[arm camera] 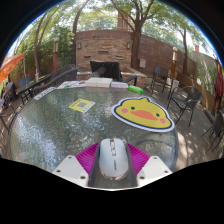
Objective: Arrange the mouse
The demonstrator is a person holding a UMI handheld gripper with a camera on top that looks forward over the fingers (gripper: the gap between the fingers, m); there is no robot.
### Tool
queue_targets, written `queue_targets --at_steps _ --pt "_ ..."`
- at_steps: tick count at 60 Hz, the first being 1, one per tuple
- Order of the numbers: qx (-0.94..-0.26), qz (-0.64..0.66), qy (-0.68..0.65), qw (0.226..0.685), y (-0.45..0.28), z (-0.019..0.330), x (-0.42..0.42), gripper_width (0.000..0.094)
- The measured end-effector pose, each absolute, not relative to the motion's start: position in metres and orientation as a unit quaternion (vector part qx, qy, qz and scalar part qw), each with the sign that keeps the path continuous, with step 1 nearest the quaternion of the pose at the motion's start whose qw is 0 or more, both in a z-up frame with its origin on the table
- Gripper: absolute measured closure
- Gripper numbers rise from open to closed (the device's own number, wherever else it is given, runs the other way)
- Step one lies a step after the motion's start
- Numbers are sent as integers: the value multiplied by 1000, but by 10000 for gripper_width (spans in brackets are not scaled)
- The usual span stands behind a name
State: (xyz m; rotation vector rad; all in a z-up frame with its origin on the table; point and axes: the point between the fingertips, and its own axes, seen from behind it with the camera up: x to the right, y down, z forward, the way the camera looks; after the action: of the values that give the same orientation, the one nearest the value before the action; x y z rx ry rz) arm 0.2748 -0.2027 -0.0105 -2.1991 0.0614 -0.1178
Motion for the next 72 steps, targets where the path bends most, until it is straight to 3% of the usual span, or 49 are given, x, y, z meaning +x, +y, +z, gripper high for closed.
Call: queue_targets --at_steps 11,16,28,34,39,50,56,64,69,72 --pt "-890 -42 -8 453 -203 -9 274 585" --pt "-887 -41 -27 460 -198 5 268 587" --pt "-813 -21 -28 581 -127 151 270 587" --pt "-793 -24 2 609 -71 190 311 591" --pt "-802 -43 22 595 -34 173 353 592" --pt "-862 -58 57 500 -7 49 414 591" --pt "-876 -54 75 473 -12 8 424 584" --pt "-878 -44 93 466 -12 -3 427 380" --pt "-871 -63 90 479 -20 18 430 92" --pt "-868 -70 87 483 -32 33 428 90"
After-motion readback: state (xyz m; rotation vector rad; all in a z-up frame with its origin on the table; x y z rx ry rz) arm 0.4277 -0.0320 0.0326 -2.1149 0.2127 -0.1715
